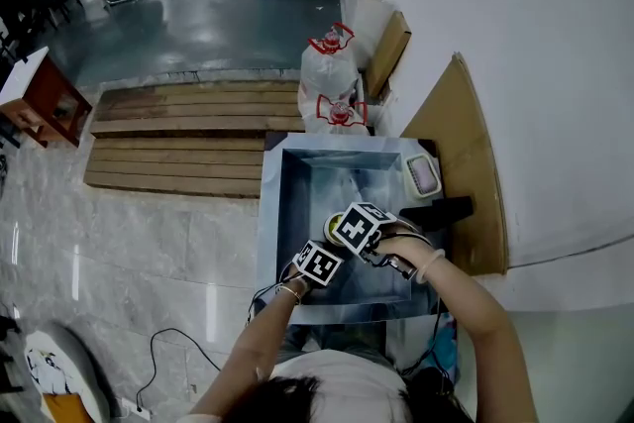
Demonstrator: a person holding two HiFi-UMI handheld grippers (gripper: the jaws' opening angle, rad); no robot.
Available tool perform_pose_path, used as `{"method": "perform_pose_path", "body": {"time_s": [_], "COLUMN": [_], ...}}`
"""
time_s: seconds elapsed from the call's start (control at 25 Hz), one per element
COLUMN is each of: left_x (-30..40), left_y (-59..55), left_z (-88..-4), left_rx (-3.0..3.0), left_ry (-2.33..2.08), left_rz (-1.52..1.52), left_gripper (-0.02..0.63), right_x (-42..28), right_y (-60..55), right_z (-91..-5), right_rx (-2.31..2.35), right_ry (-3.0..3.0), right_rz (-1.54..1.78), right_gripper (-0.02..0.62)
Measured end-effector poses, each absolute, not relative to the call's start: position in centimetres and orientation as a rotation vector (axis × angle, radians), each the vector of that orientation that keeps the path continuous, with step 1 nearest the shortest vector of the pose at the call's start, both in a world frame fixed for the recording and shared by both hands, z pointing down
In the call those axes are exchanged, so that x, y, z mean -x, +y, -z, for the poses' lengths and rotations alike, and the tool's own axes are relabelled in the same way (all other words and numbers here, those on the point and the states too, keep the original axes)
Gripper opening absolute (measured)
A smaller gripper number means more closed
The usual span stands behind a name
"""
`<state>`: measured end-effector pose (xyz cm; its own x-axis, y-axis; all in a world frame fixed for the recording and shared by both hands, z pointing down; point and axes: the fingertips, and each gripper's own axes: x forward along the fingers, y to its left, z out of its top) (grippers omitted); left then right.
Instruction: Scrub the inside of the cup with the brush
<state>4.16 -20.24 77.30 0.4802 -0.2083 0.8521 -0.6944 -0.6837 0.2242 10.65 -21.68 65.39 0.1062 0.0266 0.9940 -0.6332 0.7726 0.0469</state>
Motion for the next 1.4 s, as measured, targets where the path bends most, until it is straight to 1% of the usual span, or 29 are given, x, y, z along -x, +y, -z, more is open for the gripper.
{"method": "perform_pose_path", "body": {"time_s": [0.2,0.56,0.92,1.16,1.4], "left_x": [-4.1,-4.3,-4.2,-4.2,-4.0], "left_y": [-20.2,-20.1,-20.3,-20.4,-20.4], "left_z": [-77.4,-77.4,-77.4,-77.3,-77.2], "left_rx": [-2.169,-2.174,-2.175,-2.177,-2.169], "left_ry": [-0.740,-0.734,-0.736,-0.739,-0.739], "left_rz": [-1.148,-1.149,-1.146,-1.143,-1.147], "left_gripper": [0.067,0.067,0.067,0.067,0.067], "right_x": [-10.9,-9.2,-9.9,-10.9,-11.4], "right_y": [-20.7,-20.7,-22.8,-21.8,-20.8], "right_z": [-65.4,-64.5,-64.3,-65.3,-65.2], "right_rx": [-0.521,-0.526,-0.619,-0.611,-0.614], "right_ry": [-1.409,-1.478,-1.474,-1.429,-1.438], "right_rz": [-0.569,-0.630,-0.631,-0.598,-0.631], "right_gripper": [0.055,0.055,0.055,0.055,0.055]}}
